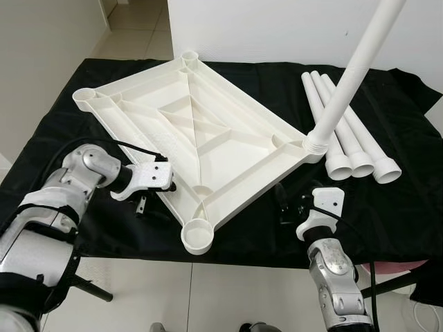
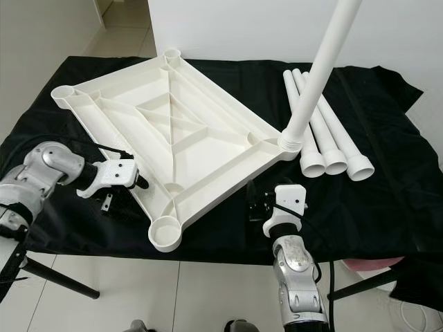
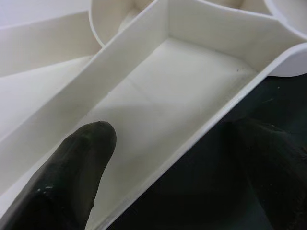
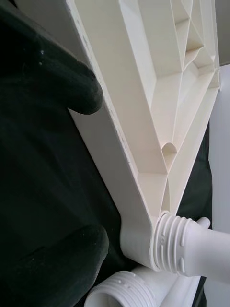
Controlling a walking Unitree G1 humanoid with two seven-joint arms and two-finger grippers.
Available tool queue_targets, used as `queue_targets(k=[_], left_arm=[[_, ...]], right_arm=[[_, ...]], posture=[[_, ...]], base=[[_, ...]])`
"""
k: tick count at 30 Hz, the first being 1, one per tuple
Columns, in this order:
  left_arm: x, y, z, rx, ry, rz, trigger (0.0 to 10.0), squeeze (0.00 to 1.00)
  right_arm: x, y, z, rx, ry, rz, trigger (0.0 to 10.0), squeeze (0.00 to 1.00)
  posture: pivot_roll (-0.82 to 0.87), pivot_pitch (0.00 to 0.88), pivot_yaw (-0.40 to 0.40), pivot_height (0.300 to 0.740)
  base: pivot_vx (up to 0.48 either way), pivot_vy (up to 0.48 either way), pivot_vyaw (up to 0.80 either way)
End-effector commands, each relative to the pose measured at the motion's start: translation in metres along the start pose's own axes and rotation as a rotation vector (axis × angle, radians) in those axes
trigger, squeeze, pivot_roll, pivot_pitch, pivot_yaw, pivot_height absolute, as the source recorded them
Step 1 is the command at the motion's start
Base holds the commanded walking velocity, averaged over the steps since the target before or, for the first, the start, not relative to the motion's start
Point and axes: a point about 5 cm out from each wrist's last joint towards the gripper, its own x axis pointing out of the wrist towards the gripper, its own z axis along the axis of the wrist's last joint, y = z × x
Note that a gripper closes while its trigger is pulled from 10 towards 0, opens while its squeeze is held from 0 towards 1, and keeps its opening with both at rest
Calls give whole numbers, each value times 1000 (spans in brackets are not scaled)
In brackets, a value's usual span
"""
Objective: Building children table
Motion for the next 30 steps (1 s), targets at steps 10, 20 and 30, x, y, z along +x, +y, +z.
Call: queue_targets(k=[10, 20, 30], left_arm=[[-2, 13, -5, -52, 27, 240, 0, 0], [-5, 10, -15, -78, 37, 287, 0, 0], [12, 14, 6, -72, -155, 396, 2824, 0]], right_arm=[[-4, 1, -2, 5, 15, -6, 10000, 0], [-3, 3, -3, 6, 17, 1, 10000, 0], [0, 2, -2, 3, 15, 8, 10000, 0]], posture=[[-71, 110, 38, 740], [-63, 106, 28, 740], [-58, 100, 17, 740]], base=[[0, 0, 0], [0, 0, 0], [0, 0, 0]])
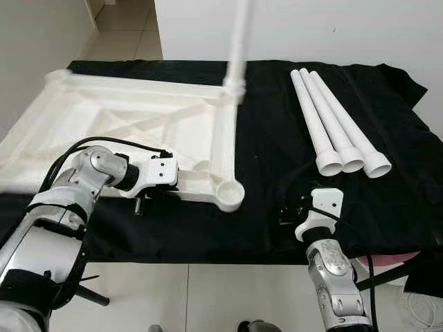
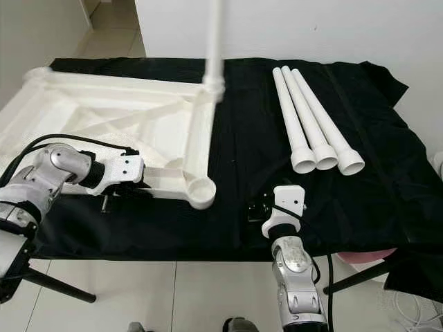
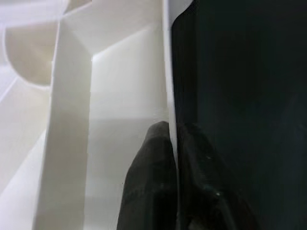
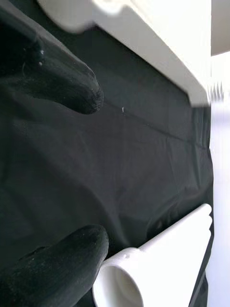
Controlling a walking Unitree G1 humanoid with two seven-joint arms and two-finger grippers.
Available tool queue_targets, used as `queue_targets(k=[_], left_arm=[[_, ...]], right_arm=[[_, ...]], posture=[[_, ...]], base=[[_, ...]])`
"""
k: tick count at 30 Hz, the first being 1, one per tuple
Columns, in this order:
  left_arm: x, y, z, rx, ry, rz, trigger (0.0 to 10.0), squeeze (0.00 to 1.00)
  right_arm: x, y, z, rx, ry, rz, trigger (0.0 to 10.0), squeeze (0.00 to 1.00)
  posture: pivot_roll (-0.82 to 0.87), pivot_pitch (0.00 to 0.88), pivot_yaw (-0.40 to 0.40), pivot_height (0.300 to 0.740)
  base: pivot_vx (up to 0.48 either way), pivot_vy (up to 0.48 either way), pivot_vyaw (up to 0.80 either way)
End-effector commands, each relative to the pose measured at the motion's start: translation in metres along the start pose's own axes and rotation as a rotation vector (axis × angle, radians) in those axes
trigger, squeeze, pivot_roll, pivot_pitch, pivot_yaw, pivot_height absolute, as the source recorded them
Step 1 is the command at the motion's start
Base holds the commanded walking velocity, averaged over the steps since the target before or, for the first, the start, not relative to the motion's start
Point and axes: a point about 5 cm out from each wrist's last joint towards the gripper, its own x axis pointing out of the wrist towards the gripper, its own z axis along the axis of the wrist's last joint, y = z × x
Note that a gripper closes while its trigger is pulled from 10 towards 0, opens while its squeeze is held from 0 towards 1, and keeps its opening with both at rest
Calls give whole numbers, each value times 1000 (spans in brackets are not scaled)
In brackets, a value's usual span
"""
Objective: Building children table
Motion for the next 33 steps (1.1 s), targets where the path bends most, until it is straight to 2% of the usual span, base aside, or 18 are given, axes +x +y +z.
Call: queue_targets(k=[1, 4, 6, 9, 13, 14, 15, 20, 21, 22, 23, 25, 28, 31, 33], left_arm=[[7, 7, 6, -12, -76, 220, 9804, 0], [31, -2, 31, 13, -233, 232, 10000, 0], [42, -6, 44, 19, -303, 239, 10000, 0], [57, -11, 61, 19, -378, 248, 10000, 0], [67, -16, 71, 23, -407, 234, 10000, 0], [72, -18, 78, -6, -439, 233, 10000, 0], [75, -18, 86, -24, -477, 246, 10000, 1000], [76, -13, 93, -46, -485, 317, 10000, 1000], [73, -11, 93, -35, -477, 341, 10000, 914], [72, -10, 93, -26, -474, 355, 10000, 914], [66, -3, 92, -40, -479, 403, 10000, 0], [60, 3, 92, -68, -484, 451, 10000, 0], [43, 15, 92, -120, -520, 523, 10000, 0], [38, 18, 92, -150, -534, 547, 10000, 0], [26, 26, 92, -193, -547, 627, 10000, 0]], right_arm=[[1, 2, -3, 4, 16, 11, 10000, 0], [5, 4, -1, 4, 9, 19, 10000, 0], [7, 4, 0, 4, 5, 21, 10000, 0], [10, 5, 1, 5, -1, 25, 10000, 0], [12, 6, 2, 6, -6, 27, 10000, 0], [14, 6, 3, 8, -11, 28, 10000, 0], [17, 7, 5, 6, -21, 26, 10000, 0], [24, 8, 10, 8, -47, 22, 10000, 0], [26, 9, 12, 3, -58, 25, 10000, 0], [28, 9, 13, -1, -66, 27, 10000, 0], [32, 9, 17, -2, -83, 29, 10000, 0], [36, 9, 20, 3, -97, 26, 10000, 0], [45, 10, 30, 14, -131, 44, 10000, 0], [48, 10, 32, 24, -141, 44, 10000, 0], [57, 6, 40, 22, -162, 33, 10000, 0]], posture=[[-57, 100, 17, 740], [-53, 99, 11, 740], [-48, 100, 9, 740], [-47, 102, 6, 740], [-43, 106, 5, 740], [-45, 107, 11, 740], [-48, 108, 12, 740], [-44, 108, 18, 740], [-41, 108, 19, 740], [-39, 108, 19, 740], [-35, 106, 22, 740], [-35, 106, 22, 740], [-34, 102, 26, 740], [-30, 99, 23, 740], [-27, 96, 21, 740]], base=[[0, 0, 0], [0, 0, 0], [0, 0, 0], [0, 0, 0], [0, 0, 0], [0, 0, 0], [0, 0, 0], [0, 0, 0], [0, 0, 0], [0, 0, 0], [0, 0, 0], [0, 0, 0], [0, 0, 0], [0, 0, 0], [0, 0, 0]])
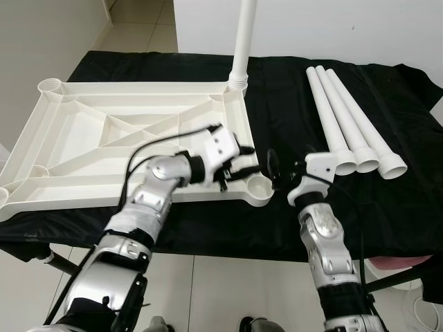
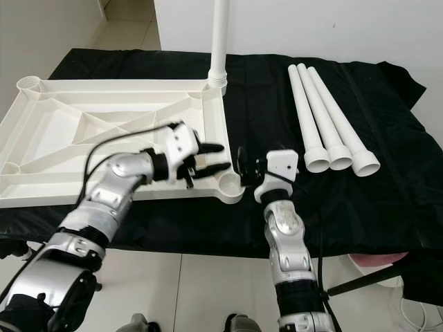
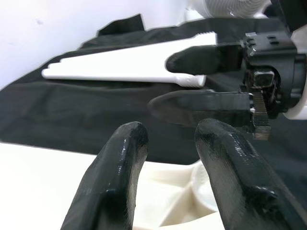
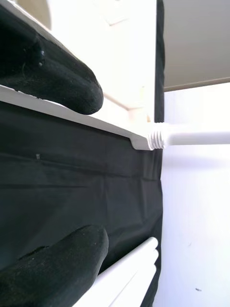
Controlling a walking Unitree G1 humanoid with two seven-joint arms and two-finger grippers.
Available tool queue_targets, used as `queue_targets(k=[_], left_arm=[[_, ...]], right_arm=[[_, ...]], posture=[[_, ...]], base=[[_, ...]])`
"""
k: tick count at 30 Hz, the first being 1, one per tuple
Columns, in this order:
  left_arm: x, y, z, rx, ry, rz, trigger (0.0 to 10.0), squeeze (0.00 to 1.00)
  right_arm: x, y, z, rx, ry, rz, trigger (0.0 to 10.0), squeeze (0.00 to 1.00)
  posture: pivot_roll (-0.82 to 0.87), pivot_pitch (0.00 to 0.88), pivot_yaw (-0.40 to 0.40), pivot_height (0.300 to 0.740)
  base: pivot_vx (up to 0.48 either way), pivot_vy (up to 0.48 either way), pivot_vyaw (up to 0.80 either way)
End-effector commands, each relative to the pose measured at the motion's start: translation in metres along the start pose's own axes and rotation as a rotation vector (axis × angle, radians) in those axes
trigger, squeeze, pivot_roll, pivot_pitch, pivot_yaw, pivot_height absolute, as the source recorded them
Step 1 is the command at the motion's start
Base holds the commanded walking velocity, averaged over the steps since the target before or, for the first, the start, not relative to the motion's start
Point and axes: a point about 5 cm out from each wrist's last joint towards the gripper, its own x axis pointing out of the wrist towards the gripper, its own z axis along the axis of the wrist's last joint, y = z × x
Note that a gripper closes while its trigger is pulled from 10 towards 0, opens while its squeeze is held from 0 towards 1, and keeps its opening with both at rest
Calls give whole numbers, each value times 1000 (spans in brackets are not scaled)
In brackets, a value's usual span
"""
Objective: Building children table
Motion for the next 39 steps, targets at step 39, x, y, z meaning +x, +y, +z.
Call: queue_targets(k=[39], left_arm=[[-58, 48, -36, -254, 43, 916, 10000, 0]], right_arm=[[47, -60, -9, -136, 114, -359, 10000, 0]], posture=[[-33, 0, -22, 740]], base=[[0, 0, 0]])
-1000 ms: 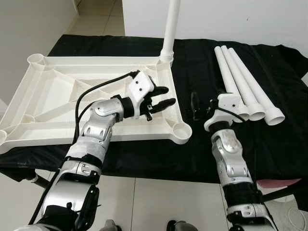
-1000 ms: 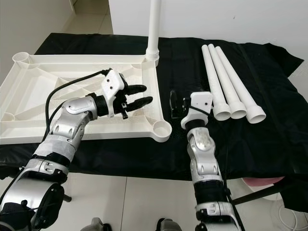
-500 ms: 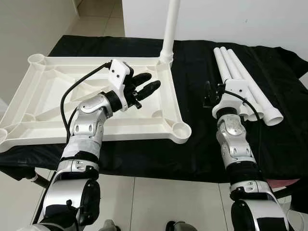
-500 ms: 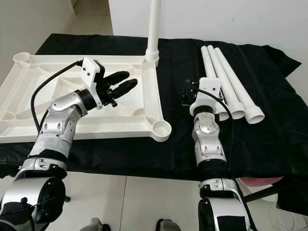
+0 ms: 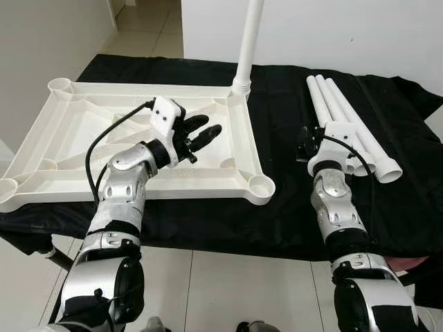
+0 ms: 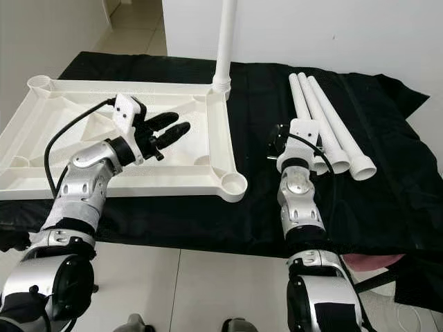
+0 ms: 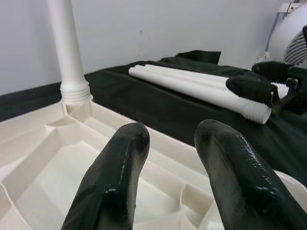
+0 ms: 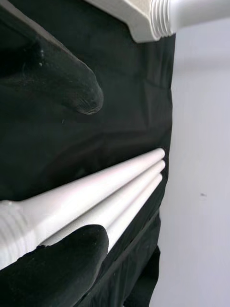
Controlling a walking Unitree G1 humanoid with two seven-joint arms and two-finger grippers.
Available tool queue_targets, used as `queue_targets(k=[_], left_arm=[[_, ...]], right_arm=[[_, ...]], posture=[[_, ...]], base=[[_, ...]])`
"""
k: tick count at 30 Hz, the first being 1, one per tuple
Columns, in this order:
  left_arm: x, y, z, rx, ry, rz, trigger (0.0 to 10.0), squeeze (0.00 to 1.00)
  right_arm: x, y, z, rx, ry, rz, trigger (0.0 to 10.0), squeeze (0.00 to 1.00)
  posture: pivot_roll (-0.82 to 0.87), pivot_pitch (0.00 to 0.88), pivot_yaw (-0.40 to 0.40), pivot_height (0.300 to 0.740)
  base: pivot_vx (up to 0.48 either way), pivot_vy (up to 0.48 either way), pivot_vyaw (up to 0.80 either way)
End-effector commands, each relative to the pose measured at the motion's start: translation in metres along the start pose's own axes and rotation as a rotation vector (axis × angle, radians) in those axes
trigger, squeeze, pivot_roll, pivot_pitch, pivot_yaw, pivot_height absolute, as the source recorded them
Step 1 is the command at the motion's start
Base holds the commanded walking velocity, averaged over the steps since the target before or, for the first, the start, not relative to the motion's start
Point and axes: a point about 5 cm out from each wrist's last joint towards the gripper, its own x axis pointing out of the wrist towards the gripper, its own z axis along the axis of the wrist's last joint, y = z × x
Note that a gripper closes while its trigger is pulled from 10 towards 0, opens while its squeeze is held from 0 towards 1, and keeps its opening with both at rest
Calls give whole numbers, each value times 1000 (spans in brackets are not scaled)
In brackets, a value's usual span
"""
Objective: Building children table
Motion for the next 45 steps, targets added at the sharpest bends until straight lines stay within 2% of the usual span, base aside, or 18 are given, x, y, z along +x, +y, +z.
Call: queue_targets(k=[1, 6, 9, 11, 15, 18, 26, 29, 33, 38, 45], left_arm=[[-9, 26, -7, -26, 18, 637, 10000, 0], [-9, 15, -2, 3, -37, 577, 10000, 0], [-9, 12, -3, -7, -47, 572, 10000, 0], [-12, 6, -5, 7, -51, 565, 10000, 0], [-19, 7, -4, 20, -80, 597, 10000, 0], [-20, 6, -4, 17, -78, 581, 10000, 0], [-19, 2, -9, 23, -40, 551, 10000, 0], [-19, 1, -9, 48, -35, 546, 10000, 0], [-24, 2, -8, 63, -49, 553, 10000, 0], [-28, 6, -8, 32, -53, 581, 10000, 0], [-32, 8, -6, 32, -58, 594, 10000, 0]], right_arm=[[2, -4, 2, -9, -13, -18, 10000, 0], [-5, -7, 1, 15, -59, 12, 10000, 0], [-9, -6, -2, 22, -67, 23, 10000, 0], [-18, -4, -7, 41, -92, 32, 10000, 0], [-29, -2, -8, 73, -132, 50, 10000, 0], [-34, -2, -6, 81, -151, 57, 10000, 0], [-39, 3, -4, 90, -182, 85, 10000, 0], [-40, 4, -4, 92, -183, 86, 10000, 0], [-44, 4, -10, 92, -161, 82, 10000, 0], [-45, 7, -10, 90, -164, 97, 10000, 0], [-45, 11, -8, 83, -168, 117, 10000, 0]], posture=[[-33, 0, -22, 740], [-34, 0, -18, 740], [-27, 0, -20, 740], [-17, 0, -22, 740], [-10, 3, -27, 740], [-8, 5, -28, 740], [-17, 5, -12, 740], [-17, 5, -7, 740], [-14, 10, -9, 740], [-12, 11, -13, 740], [-9, 12, -19, 740]], base=[[0, 0, 0], [0, 0, 0], [0, 0, 0], [0, 0, 0], [0, 0, 0], [0, 0, 0], [0, 0, 0], [0, 0, 0], [0, 0, 0], [0, 0, 0], [0, 0, 0]])
